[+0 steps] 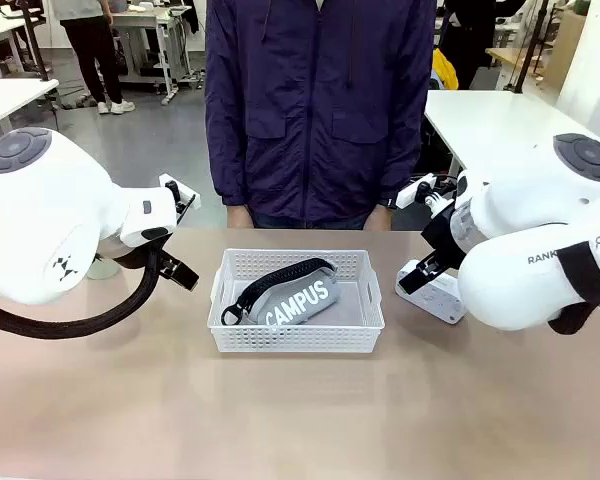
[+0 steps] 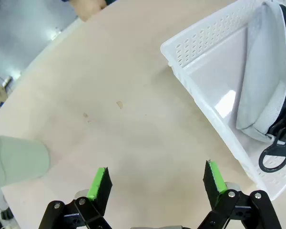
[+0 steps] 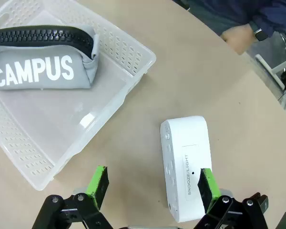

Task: Efficiently arrange items inside the basket to fit them all.
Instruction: Pick up the Digital clock and place it inside the Organizing basket.

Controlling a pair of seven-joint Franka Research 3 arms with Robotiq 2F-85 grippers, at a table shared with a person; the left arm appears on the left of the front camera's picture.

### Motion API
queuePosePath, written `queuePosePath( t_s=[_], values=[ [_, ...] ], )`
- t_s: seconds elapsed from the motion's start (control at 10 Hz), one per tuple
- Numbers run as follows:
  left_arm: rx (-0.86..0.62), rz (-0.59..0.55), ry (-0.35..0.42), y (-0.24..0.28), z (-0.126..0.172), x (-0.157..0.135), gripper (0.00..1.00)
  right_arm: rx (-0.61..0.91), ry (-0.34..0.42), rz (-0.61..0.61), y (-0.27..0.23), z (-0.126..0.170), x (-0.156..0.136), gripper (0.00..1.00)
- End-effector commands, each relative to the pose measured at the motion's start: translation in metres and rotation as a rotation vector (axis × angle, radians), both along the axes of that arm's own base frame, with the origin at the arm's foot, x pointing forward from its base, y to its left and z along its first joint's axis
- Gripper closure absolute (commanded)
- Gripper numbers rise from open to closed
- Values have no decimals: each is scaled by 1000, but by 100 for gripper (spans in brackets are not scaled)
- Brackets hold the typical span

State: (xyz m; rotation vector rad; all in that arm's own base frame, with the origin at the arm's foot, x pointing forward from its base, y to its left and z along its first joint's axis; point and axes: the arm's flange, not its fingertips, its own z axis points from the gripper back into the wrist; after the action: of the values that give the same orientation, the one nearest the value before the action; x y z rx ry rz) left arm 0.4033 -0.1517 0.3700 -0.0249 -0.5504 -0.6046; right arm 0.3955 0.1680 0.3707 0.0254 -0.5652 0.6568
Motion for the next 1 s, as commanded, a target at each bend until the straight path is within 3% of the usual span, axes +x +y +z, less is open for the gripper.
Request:
queuePosePath(
  t_s=[0.0,0.9],
  values=[
    [0,0,0,0,0,0,0,0,0,0,0,0,0,0],
    [0,0,0,0,0,0,0,0,0,0,0,0,0,0]
  ],
)
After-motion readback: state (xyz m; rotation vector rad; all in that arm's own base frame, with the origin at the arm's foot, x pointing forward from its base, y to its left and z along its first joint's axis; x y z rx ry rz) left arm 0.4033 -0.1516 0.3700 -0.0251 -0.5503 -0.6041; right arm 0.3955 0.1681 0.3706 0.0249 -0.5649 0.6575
